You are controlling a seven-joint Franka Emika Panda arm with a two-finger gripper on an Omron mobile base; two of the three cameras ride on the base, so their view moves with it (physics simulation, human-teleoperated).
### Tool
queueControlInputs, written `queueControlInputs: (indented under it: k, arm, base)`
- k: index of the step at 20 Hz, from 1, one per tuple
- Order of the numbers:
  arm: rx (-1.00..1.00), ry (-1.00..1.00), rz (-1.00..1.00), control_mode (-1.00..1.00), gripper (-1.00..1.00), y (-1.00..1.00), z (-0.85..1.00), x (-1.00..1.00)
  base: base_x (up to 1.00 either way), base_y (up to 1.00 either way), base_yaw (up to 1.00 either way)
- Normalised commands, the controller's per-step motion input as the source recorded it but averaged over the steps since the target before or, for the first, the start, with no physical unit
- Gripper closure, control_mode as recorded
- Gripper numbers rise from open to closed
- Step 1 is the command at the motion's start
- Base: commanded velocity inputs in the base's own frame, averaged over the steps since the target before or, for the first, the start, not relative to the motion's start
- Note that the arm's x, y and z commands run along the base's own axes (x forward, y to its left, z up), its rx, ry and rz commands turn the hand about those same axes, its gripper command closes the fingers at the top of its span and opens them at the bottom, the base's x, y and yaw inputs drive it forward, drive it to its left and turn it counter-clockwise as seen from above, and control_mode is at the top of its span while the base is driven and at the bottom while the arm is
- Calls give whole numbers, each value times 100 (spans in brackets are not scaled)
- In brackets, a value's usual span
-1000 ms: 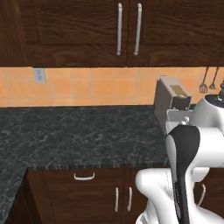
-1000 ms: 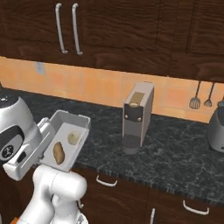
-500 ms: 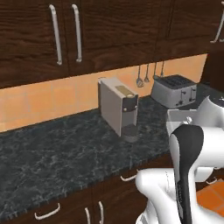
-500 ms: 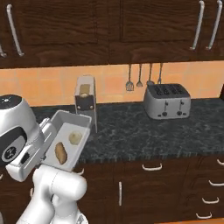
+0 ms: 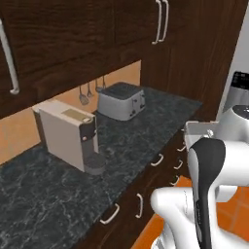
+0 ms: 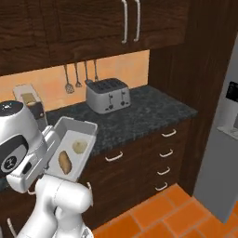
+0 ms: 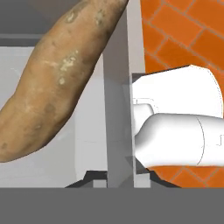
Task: Take the meat container that has the shrimp and place it on the second highest rack of the freezer. Then take the vegetable container that has the sweet potato and garlic and place it on the highest rack of the freezer.
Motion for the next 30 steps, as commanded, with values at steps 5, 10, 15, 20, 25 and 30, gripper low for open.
queueControlInputs:
  k: [5, 10, 15, 20, 25, 30]
  arm:
    - [0, 0, 0, 100, 100, 0, 0, 0]
    - [0, 0, 0, 100, 100, 0, 0, 0]
    - [0, 0, 0, 100, 100, 0, 0, 0]
    - [0, 0, 0, 100, 100, 0, 0, 0]
    - [0, 0, 0, 100, 100, 0, 0, 0]
    - [0, 0, 0, 100, 100, 0, 0, 0]
  base:
    - [-16, -17, -74]
    - [-2, -52, -65]
    - [2, -81, -52]
    - [54, -54, -37]
    - [94, -35, -26]
    - [83, -50, -23]
